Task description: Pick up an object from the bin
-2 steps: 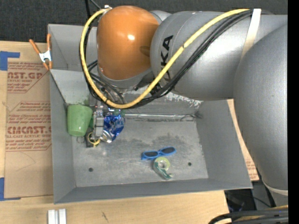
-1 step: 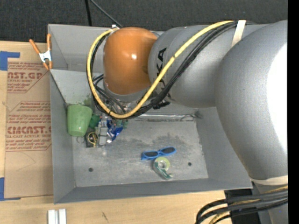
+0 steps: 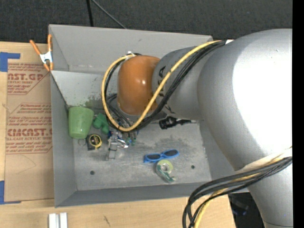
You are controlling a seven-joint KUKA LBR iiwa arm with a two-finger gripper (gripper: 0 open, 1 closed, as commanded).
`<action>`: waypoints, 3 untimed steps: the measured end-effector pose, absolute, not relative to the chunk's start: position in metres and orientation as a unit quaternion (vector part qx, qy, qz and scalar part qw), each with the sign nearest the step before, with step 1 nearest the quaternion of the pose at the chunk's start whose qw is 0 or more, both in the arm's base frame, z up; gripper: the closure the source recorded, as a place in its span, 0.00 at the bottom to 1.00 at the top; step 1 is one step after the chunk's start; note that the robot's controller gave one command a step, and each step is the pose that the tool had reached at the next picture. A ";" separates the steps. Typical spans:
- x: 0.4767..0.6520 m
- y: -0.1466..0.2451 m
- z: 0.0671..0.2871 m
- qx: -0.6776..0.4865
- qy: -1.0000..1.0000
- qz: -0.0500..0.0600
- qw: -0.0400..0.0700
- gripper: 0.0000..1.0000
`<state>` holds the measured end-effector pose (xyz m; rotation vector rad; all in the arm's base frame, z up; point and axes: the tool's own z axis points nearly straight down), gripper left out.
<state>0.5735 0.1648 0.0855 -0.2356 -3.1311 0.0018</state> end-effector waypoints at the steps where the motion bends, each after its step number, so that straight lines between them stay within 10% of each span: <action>1: 0.575 0.168 0.091 -0.073 -0.997 -0.002 -0.003 1.00; 2: 0.541 0.207 0.181 -0.074 -0.997 -0.003 -0.003 1.00; 3: 0.550 0.191 0.262 -0.074 -0.997 -0.002 -0.005 1.00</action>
Offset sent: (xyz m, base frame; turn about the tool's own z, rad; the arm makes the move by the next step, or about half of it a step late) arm 0.0000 0.0000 0.0000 0.0000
